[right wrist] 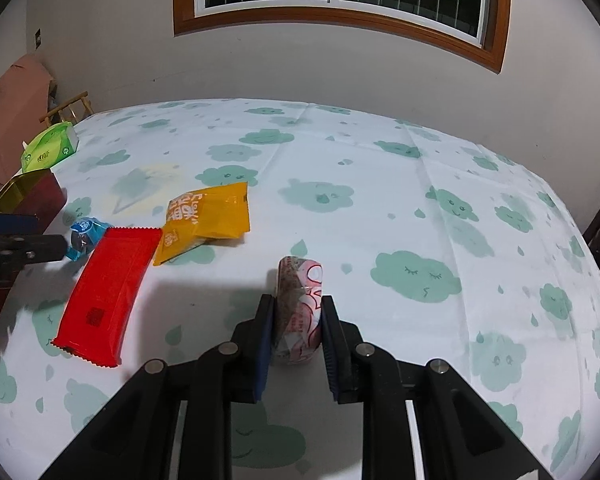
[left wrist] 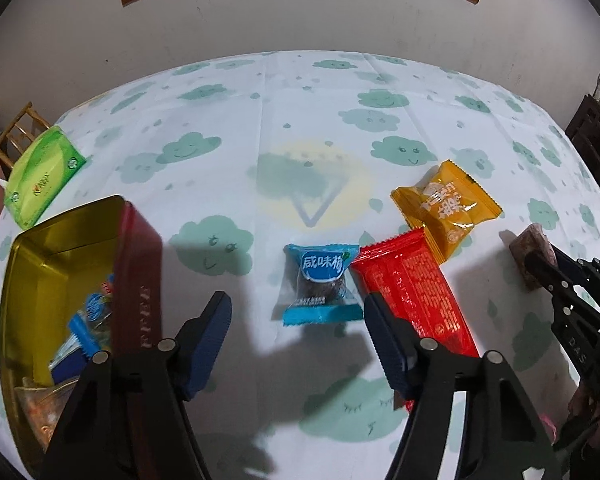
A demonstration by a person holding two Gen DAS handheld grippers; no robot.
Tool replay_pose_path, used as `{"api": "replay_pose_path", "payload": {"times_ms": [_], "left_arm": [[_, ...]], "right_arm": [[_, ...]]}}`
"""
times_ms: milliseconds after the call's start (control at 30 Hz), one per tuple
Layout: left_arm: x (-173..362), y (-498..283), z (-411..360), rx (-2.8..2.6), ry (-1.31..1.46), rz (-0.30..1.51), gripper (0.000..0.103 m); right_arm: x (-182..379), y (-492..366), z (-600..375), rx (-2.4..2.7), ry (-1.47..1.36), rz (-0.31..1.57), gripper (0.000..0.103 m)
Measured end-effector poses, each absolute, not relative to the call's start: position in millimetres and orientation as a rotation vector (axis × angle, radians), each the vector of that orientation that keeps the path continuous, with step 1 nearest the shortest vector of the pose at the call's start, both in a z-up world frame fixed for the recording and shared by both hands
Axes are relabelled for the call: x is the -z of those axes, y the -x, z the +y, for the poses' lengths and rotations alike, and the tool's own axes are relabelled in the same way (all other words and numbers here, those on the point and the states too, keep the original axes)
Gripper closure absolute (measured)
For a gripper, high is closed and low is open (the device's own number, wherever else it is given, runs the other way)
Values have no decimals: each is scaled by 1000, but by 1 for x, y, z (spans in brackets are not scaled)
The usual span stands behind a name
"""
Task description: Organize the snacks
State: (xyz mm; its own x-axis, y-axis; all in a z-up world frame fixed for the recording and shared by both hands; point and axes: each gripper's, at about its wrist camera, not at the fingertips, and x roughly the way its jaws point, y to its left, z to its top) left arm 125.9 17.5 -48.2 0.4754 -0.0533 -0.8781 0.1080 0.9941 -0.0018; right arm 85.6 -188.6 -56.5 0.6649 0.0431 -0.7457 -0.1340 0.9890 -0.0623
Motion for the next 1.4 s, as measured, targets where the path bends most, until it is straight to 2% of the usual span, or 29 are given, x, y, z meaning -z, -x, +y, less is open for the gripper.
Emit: {"api": "replay_pose_path", "payload": {"times_ms": [233,367,467,500,567,833,1400], "left_arm": [[58,-138,15,106,-58,1089,40],[62,-144,15,113,-47,1102,50],[66,-146,16,113,-40,1117,61],[65,-146,15,113,-46,1109,70],[65,-145,15,120,-50,1108,74],[60,-136,17,131,-44,1096,80],[40,-96,16,155,-60,1082,81]], "right_arm": [[58,-88,-188,-107,104,846,79],[61,-90,-188,-109,99,860,79],[61,-90,-189,-113,89,863,79],[62,-89,-190,-114,88,863,79],[62,-90,-189,-116,85,865,79],[63,-91,-192,-122,72,873,79],[65,-92,-192,-119,77,886,79]]}}
